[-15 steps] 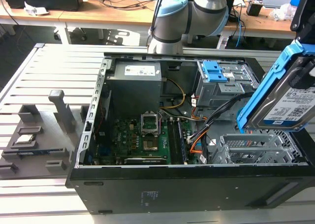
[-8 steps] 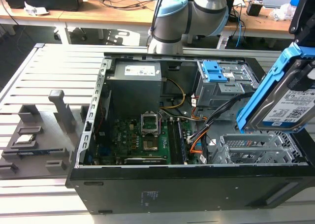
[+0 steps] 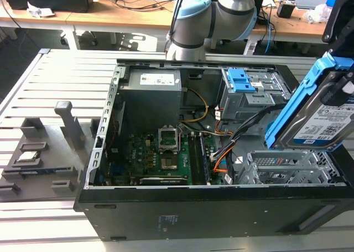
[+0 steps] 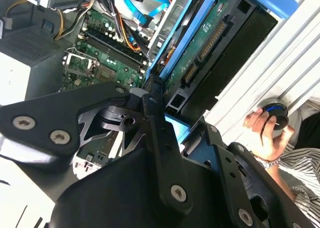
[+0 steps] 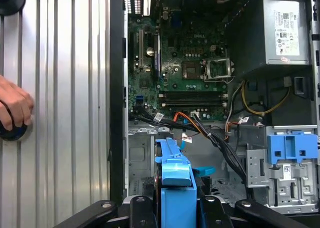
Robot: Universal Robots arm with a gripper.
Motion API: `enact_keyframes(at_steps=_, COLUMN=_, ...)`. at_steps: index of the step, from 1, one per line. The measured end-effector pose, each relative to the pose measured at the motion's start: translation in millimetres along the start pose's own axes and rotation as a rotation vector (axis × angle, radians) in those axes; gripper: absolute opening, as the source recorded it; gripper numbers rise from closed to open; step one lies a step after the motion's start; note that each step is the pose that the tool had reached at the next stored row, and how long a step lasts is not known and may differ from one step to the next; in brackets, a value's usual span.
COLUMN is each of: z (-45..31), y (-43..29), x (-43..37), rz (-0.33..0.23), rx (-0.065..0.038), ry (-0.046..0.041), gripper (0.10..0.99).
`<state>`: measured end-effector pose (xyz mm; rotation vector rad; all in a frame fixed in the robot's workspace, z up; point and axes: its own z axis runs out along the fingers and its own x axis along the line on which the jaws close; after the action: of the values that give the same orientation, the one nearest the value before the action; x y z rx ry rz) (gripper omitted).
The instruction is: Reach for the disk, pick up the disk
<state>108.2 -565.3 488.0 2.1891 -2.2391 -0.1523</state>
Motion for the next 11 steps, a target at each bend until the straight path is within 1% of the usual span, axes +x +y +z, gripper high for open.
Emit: enact_keyframes(at_steps=11, z=5.7, y=-0.4, x=0.4, rz=0.0, rx=0.0, ry=0.0, gripper=0.365)
